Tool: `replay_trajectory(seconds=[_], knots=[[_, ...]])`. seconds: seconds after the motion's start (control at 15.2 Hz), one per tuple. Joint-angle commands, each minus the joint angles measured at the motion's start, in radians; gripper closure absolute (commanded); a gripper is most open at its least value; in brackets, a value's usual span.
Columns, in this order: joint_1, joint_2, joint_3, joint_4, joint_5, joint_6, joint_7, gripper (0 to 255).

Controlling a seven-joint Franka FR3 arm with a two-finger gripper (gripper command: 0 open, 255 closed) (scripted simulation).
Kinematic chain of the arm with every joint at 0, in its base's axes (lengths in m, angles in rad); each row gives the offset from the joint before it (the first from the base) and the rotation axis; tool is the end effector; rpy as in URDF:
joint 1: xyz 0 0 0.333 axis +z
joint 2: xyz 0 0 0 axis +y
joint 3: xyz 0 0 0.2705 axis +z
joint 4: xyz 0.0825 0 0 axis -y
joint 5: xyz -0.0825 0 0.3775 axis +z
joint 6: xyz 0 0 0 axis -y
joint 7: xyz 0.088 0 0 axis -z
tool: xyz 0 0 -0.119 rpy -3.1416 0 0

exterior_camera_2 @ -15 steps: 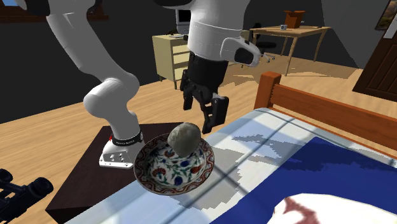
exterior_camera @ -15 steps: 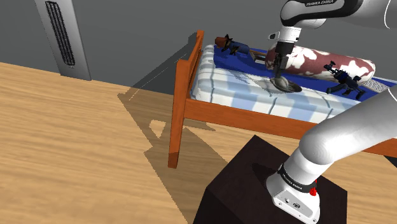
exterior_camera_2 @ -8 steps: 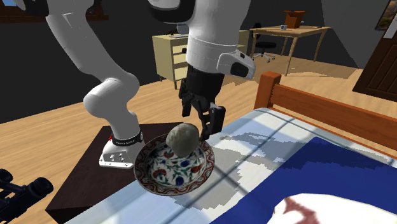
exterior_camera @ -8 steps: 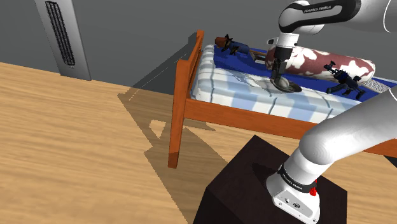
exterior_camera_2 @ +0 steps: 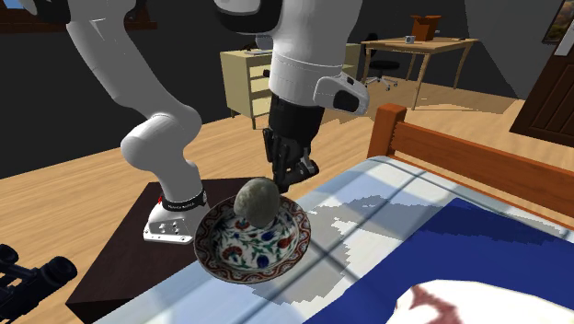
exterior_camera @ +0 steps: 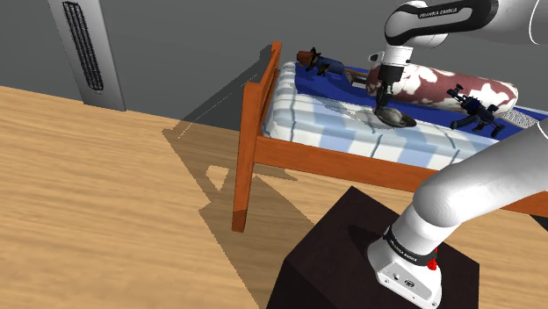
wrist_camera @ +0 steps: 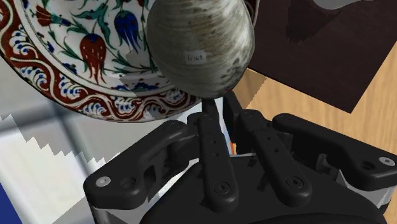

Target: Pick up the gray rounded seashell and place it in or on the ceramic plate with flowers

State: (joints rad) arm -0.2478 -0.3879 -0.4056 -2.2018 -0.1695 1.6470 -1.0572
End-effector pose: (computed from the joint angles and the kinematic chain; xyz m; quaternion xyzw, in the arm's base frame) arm 0.3275 -0.2835 0.4568 -0.9674 -0.2342 0.0706 0.0656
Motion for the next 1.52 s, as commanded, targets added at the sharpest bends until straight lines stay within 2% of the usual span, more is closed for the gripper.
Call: replay_trajectory(seconds=[0.0,0.33,0.4,0.66,1.19,1.45], knots=[[0.000,0.000,0.000,0.000,0.000,0.000,0.000,255],[0.000,0.000,0.000,0.000,0.000,0.000,0.000,255],[0.000,0.000,0.000,0.000,0.000,0.000,0.000,0],[0.020,-0.252,-0.094,-0.097,-0.062,0.091,-0.393,0],[0.020,-0.258,-0.122,-0.197,-0.080,0.195,-0.406,0],[0.020,-0.259,-0.122,-0.197,-0.080,0.195,-0.406,0]])
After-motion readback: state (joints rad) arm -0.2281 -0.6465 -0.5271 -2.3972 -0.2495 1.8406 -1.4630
